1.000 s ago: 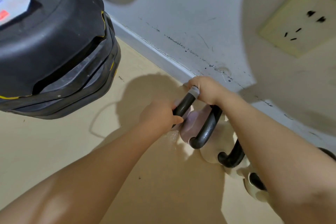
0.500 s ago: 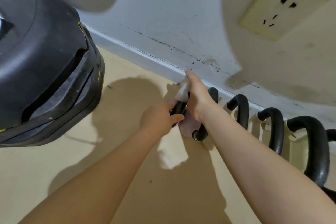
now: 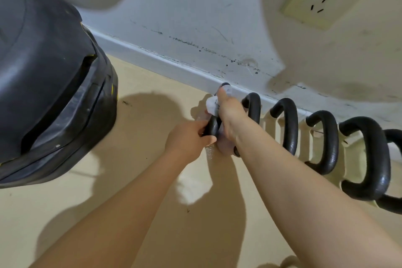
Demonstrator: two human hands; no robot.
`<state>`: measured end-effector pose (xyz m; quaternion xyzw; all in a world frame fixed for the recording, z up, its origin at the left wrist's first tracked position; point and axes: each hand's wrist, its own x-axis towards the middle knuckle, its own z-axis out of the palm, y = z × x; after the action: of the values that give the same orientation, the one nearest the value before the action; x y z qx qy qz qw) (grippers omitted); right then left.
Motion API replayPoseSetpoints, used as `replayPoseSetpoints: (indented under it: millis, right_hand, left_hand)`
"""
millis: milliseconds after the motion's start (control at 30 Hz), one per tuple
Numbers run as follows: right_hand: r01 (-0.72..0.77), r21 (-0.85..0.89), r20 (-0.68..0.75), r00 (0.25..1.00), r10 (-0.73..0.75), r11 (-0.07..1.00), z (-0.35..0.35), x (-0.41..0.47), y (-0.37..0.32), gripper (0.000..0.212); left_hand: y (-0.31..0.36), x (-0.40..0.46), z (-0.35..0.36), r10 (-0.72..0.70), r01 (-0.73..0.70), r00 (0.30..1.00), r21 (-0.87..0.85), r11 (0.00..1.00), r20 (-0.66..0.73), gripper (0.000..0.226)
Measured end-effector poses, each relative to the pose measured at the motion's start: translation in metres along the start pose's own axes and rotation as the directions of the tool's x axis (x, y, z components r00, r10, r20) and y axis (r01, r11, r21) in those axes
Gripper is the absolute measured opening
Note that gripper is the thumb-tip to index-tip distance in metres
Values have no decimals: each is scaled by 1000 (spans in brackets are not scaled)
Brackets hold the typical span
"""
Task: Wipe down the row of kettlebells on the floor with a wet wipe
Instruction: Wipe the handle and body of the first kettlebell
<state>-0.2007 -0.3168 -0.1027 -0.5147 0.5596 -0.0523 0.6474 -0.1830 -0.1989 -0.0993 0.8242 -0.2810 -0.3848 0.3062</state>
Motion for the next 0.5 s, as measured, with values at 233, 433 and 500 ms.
replayPoseSetpoints:
  millis: [233, 433, 500]
  right_hand:
    - [12, -203, 45, 999, -3, 979, -10, -22, 0, 35]
    - [213, -221, 35, 977, -210, 952, -6, -33, 52, 37]
    - [310, -272, -13, 945, -326, 911, 0, -40, 77, 51]
  left_hand:
    - [-4, 2, 0, 25, -25, 1000, -89, 996, 5, 23]
    - [-1, -2, -2, -64, 70, 998, -328, 942, 28, 43]
    - [-3, -4, -8, -135, 178, 984, -581, 794, 117, 59]
